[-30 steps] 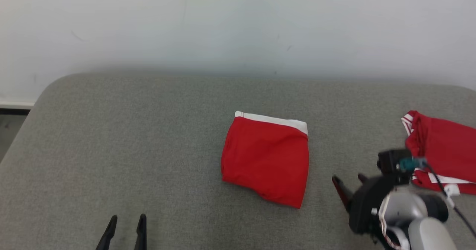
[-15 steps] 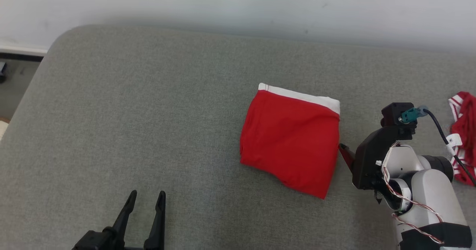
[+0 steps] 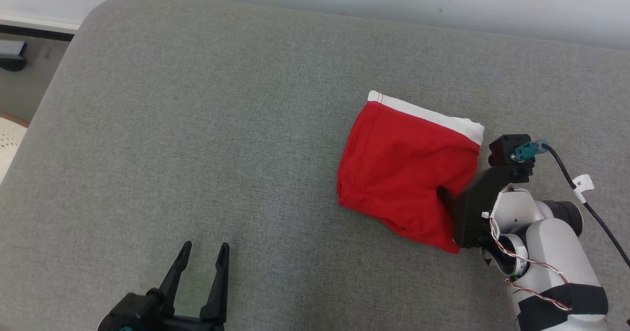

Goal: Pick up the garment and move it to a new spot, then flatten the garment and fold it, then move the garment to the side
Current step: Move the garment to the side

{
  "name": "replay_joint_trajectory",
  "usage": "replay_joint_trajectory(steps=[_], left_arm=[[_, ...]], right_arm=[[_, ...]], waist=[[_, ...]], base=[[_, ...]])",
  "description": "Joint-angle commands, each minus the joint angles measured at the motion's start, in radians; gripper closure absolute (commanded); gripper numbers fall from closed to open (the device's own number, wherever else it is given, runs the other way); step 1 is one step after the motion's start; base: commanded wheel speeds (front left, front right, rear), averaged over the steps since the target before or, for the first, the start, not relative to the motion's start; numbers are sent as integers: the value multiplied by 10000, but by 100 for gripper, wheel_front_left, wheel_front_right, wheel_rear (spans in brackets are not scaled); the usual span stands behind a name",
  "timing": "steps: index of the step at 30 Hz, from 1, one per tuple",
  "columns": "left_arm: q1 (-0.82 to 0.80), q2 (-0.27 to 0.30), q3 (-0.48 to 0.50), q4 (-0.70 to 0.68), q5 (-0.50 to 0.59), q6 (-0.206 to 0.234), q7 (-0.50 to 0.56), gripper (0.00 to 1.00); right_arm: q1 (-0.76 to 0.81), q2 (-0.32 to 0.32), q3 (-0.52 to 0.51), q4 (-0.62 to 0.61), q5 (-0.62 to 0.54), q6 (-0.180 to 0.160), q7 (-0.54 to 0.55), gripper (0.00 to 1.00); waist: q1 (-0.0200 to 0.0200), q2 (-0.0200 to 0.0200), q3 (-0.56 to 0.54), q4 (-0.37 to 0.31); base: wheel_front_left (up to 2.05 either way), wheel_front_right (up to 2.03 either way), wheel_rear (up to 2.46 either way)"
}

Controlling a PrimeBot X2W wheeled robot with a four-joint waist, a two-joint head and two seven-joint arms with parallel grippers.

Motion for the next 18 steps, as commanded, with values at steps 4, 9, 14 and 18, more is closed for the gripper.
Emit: replay_joint_trajectory(steps=[4,9,14,18], left_arm=[[-70,48,44,79,-83,-51,-26,0],[23,133,99,48,-117,-57,-26,0],[35,212,83,-59,-155,-48,-25,0],[5,288,107,-114,-141,-49,-25,0]], right_arm=[[397,70,-38,80,-426,15,-349,100],[452,-1,124,-714,-1014,15,-615,100],[595,-1267,751,-1856,-996,15,-79,100],[528,-2889,1078,-2742,-760,15,518,100]], waist=[[-1,0,-163,-230],[-1,0,-384,-704],[-1,0,-537,-1246],[-1,0,-477,-1615]], base=[[0,0,0],[0,0,0],[0,0,0],[0,0,0]])
